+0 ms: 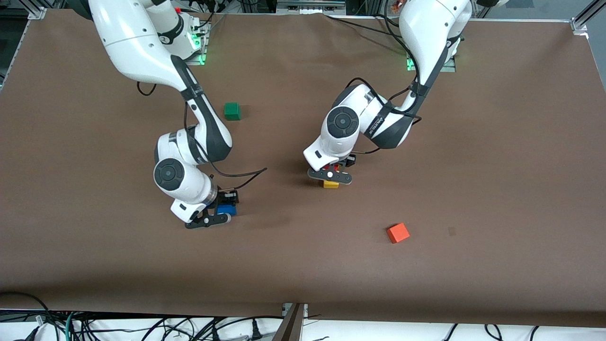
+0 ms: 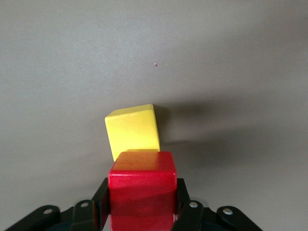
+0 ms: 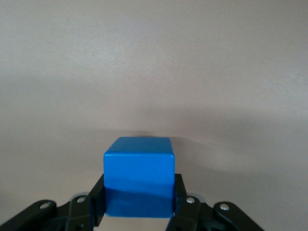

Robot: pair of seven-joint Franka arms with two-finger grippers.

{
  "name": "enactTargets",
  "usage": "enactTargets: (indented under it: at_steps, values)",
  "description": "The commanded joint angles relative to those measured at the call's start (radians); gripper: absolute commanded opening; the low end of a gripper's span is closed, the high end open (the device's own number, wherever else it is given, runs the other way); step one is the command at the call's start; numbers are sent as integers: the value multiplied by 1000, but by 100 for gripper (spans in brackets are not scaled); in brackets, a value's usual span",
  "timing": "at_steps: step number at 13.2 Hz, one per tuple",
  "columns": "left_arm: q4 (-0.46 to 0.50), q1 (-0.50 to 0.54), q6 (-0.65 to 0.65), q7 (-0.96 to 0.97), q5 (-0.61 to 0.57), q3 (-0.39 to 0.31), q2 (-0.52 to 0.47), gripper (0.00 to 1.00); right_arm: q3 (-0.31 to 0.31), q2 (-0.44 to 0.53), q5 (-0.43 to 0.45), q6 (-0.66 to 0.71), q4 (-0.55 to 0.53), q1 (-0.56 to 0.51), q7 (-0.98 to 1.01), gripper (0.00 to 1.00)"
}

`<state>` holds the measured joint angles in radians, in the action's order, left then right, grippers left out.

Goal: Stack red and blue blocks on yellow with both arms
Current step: 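Grasp the red cube with the left gripper while the right gripper grasps the blue cube, then lower the red cube onto the yellow cube and open the left gripper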

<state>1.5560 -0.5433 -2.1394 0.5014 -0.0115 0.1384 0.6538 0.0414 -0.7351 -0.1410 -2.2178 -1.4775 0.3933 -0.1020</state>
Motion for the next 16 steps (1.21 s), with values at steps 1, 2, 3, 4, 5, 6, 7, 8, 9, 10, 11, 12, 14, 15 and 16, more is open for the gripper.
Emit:
enactTargets:
  at_steps: [1,2,3,4,5,6,7,8,9,10,11,12,14,15,16]
  values:
    - [29,-12,-40,38,-28,-16,-25,0,-1,94,-26,145,35,-5,1,46]
    - [29,-12,-60,51,-34,-17,-20,0,-1,98,-40,221,78,-4,-25,46]
    - [29,-12,-85,69,-51,-19,-16,0,-1,97,-42,306,136,-2,-63,46]
    - [29,-12,-97,89,-56,-19,-11,0,-3,97,-42,373,202,4,-96,46]
    - [29,-12,-97,92,-56,-19,-11,0,-6,97,-42,438,260,7,-126,46]
    - [29,-12,-97,92,-56,-19,-11,0,-5,97,-37,493,311,22,-145,46]
    - [29,-12,-97,92,-56,-19,-8,0,-2,98,-34,553,357,30,-153,47]
    - [27,-12,-99,92,-56,-20,-2,0,-1,98,-35,600,387,30,-156,47]
    - [29,-12,-108,92,-58,-20,6,0,-1,115,-34,633,407,32,-157,47]
    - [29,-12,-117,94,-58,-20,10,0,-1,120,-32,636,407,33,-157,47]
    - [29,-12,-119,95,-58,-20,15,0,0,118,-29,627,408,35,-157,47]
    - [27,-12,-120,95,-58,-20,16,0,3,115,-29,618,410,39,-165,47]
    - [26,-12,-119,95,-58,-20,17,0,-3,109,-32,571,411,38,-200,47]
    - [26,-13,-119,95,-58,-20,17,0,-3,103,-32,557,411,54,-229,47]
    - [26,-12,-119,95,-58,-22,17,0,-1,103,-29,546,411,68,-252,47]
